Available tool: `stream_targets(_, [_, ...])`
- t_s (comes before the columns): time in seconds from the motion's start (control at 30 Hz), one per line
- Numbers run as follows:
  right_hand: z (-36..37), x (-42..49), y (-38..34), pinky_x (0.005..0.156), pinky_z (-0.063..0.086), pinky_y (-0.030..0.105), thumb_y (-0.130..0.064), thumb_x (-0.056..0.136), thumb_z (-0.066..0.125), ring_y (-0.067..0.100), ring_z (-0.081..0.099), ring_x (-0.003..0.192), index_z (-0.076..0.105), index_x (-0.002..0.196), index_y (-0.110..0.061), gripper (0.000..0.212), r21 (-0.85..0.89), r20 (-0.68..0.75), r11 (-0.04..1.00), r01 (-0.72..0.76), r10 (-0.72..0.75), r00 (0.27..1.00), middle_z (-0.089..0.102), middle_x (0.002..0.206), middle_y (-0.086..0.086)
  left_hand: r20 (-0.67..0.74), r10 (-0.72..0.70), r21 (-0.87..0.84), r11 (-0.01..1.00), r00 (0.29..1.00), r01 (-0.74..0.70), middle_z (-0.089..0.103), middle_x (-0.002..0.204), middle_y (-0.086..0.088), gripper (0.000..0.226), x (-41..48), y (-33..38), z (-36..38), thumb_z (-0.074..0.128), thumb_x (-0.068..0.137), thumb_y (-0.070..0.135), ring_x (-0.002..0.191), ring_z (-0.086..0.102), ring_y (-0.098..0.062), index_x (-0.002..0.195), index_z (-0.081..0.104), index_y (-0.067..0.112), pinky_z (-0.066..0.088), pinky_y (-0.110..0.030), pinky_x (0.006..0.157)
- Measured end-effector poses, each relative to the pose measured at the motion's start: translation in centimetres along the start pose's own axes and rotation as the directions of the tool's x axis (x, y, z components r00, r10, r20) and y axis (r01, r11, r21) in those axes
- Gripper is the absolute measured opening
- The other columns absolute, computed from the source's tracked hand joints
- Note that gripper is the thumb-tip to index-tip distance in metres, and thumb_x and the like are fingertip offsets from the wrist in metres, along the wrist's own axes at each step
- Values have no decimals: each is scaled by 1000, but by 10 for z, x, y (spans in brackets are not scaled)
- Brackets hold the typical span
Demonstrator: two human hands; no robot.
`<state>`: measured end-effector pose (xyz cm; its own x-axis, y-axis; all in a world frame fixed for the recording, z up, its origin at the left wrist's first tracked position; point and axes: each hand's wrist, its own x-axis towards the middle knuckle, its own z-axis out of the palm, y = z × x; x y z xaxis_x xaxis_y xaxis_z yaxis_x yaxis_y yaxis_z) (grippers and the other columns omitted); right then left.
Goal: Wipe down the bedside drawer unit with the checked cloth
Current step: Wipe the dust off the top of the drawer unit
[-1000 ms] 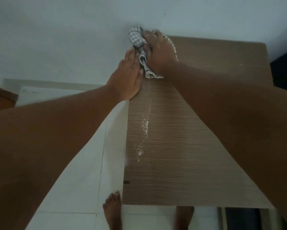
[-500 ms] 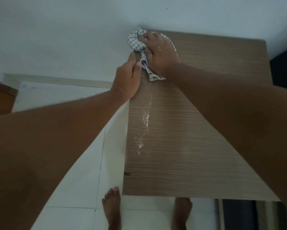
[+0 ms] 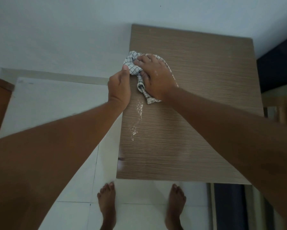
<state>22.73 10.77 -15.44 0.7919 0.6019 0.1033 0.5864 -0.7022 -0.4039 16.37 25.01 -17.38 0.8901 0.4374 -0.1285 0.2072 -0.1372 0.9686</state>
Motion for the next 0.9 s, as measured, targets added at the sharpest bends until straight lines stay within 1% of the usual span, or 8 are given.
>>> stream_targets(0.13, [1, -27, -13, 120, 28, 46, -20, 98, 41, 24, 38, 143, 54, 142, -21, 45, 28, 29, 1000, 5, -6, 1000, 51, 146, -2, -32, -32, -41, 999, 999, 31, 54, 71, -5, 63, -6, 2, -4, 38, 87, 69, 72, 50, -15, 72, 58, 11, 48, -40, 69])
stream_targets(0.23, [3, -51, -21, 119, 30, 48, -22, 98, 39, 25, 38, 143, 54, 141, -20, 46, 31, 60, 998, 48, -49, 997, 51, 147, -2, -1, -45, -96, 994, 999, 44, 64, 83, -13, 69, -10, -3, -7, 42, 86, 76, 83, 60, -20, 87, 65, 10, 55, -52, 86])
stream_targets(0.3, [4, -69, -27, 117, 32, 49, -22, 99, 40, 25, 39, 143, 53, 142, -20, 46, 32, 72, 996, 81, -83, 994, 52, 147, -1, 11, -53, -95, 994, 999, 53, 59, 84, -11, 76, -12, -9, -9, 43, 82, 85, 84, 56, -18, 83, 61, 11, 54, -54, 85])
stream_targets(0.4, [6, -98, -36, 119, 32, 46, -19, 100, 47, 26, 40, 143, 53, 142, -16, 43, 40, 62, 992, 124, -126, 990, 54, 146, 1, 44, -31, -87, 996, 999, 35, 57, 83, -10, 90, -14, -20, -13, 42, 84, 85, 80, 53, -23, 80, 61, -2, 50, -65, 83])
stream_targets(0.5, [7, -123, -45, 118, 32, 46, -18, 100, 49, 27, 42, 142, 56, 140, -13, 41, 77, 66, 984, 158, -163, 984, 55, 145, 3, 58, -9, -29, 1000, 998, 11, 56, 84, -9, 71, -23, -21, -16, 41, 88, 82, 81, 52, -21, 84, 61, 14, 50, -67, 82])
stream_targets(0.6, [8, -150, -55, 121, 29, 43, -13, 97, 50, 26, 41, 142, 59, 138, -17, 42, 127, 110, 972, 196, -210, 971, 55, 145, 1, 39, 4, -10, 1000, 999, -4, 56, 90, -5, 62, -29, -19, -19, 42, 87, 83, 87, 52, -17, 93, 54, 22, 51, -58, 86])
stream_targets(0.73, [15, -187, -69, 120, 29, 46, -7, 94, 53, 24, 39, 145, 61, 136, -20, 45, 170, 147, 956, 238, -263, 953, 55, 146, -2, 39, 10, 65, 998, 999, -13, 57, 91, -3, 48, -41, -8, -21, 38, 93, 73, 89, 55, -15, 88, 52, 27, 51, -55, 94])
stream_targets(0.9, [19, -217, -82, 117, 34, 46, -4, 96, 53, 23, 41, 144, 63, 134, -19, 42, 223, 146, 931, 288, -324, 935, 59, 141, -2, 71, 60, 68, 996, 996, -65, 52, 86, 3, 30, -54, -3, -18, 41, 94, 61, 85, 50, -10, 80, 50, 36, 45, -29, 84])
